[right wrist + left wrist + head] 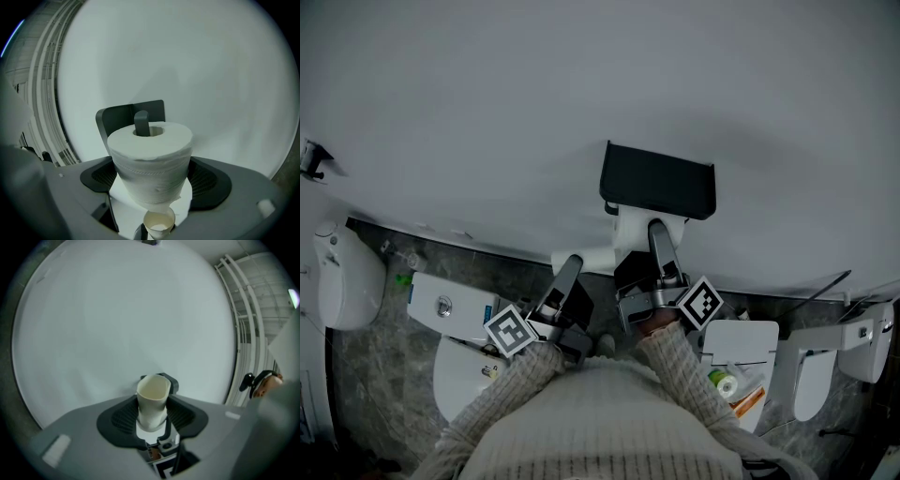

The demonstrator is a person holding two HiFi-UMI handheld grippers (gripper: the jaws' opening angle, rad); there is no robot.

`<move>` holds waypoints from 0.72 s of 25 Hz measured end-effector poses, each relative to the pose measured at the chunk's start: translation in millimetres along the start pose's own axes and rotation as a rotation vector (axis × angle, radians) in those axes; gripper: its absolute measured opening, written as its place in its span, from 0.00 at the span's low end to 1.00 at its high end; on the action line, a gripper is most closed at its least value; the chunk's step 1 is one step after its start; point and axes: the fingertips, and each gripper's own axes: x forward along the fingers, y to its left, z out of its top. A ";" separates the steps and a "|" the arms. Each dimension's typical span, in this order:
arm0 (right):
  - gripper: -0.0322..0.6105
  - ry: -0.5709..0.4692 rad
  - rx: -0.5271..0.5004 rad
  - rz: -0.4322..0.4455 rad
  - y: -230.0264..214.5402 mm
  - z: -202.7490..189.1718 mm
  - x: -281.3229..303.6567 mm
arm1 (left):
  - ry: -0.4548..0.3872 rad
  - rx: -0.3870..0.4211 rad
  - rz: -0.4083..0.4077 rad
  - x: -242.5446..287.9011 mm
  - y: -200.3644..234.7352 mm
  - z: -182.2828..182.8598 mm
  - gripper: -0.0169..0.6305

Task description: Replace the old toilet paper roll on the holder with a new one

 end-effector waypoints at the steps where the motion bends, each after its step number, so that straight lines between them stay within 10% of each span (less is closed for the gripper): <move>1: 0.76 0.000 0.005 0.001 0.0 -0.2 0.2 | -0.002 0.001 -0.001 -0.6 -0.3 0.6 0.30; 18: 0.74 0.036 0.060 -0.015 -1.8 -15.3 -29.5 | 0.017 0.002 -0.029 -3.6 -8.4 -13.8 0.30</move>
